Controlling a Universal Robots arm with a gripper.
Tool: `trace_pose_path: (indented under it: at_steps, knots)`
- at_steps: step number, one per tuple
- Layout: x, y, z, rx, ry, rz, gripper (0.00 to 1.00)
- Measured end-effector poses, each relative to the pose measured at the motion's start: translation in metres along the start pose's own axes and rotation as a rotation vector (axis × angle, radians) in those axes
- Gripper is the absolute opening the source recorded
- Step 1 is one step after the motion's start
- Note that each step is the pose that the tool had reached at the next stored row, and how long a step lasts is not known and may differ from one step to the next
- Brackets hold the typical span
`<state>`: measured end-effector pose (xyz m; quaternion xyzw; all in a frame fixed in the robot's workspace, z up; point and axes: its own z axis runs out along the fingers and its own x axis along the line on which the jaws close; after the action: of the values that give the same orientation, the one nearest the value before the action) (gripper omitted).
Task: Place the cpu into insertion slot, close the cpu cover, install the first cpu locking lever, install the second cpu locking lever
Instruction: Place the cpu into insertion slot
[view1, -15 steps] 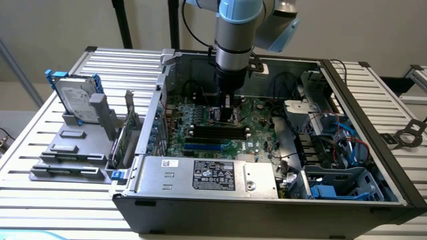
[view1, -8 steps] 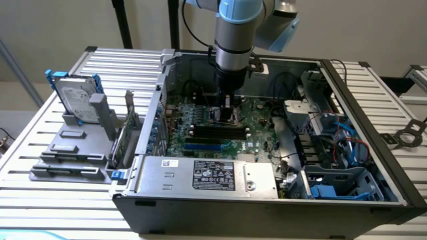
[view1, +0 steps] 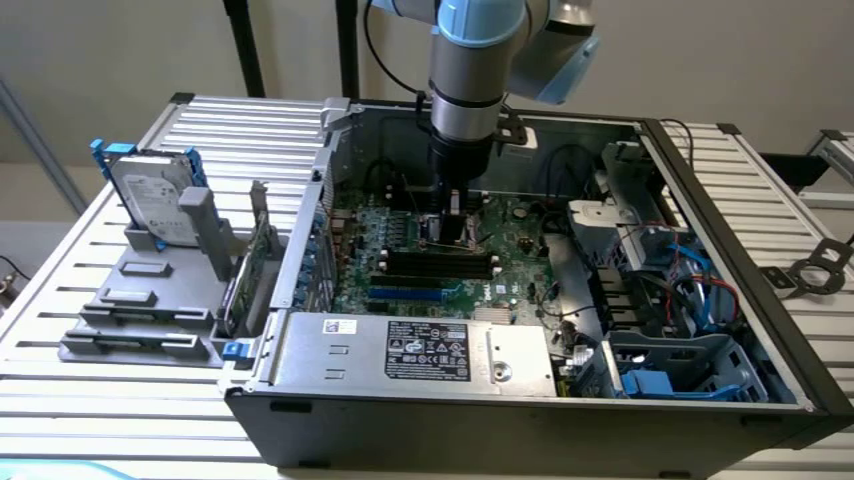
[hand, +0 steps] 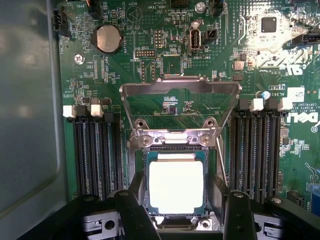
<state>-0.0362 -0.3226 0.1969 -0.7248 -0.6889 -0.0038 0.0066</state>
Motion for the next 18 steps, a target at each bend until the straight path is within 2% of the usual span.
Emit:
trace_pose_path:
  at_steps: [8, 11, 12, 15, 16, 18]
  knots:
    - [0.000, -0.0006, -0.0146, 0.0000, 0.0000, 0.000, 0.62]
    - [0.000, -0.0055, -0.0179, 0.0000, 0.0001, 0.000, 0.62]
    - [0.000, -0.0082, -0.0188, 0.0000, 0.0001, 0.000, 0.60]
    - [-0.001, -0.0184, -0.0212, 0.0001, 0.0003, 0.000, 0.42]
    - [-0.002, -0.0225, -0.0223, 0.0001, 0.0005, 0.000, 0.42]
    - [-0.003, -0.0307, -0.0247, 0.0000, 0.0007, 0.000, 0.30]
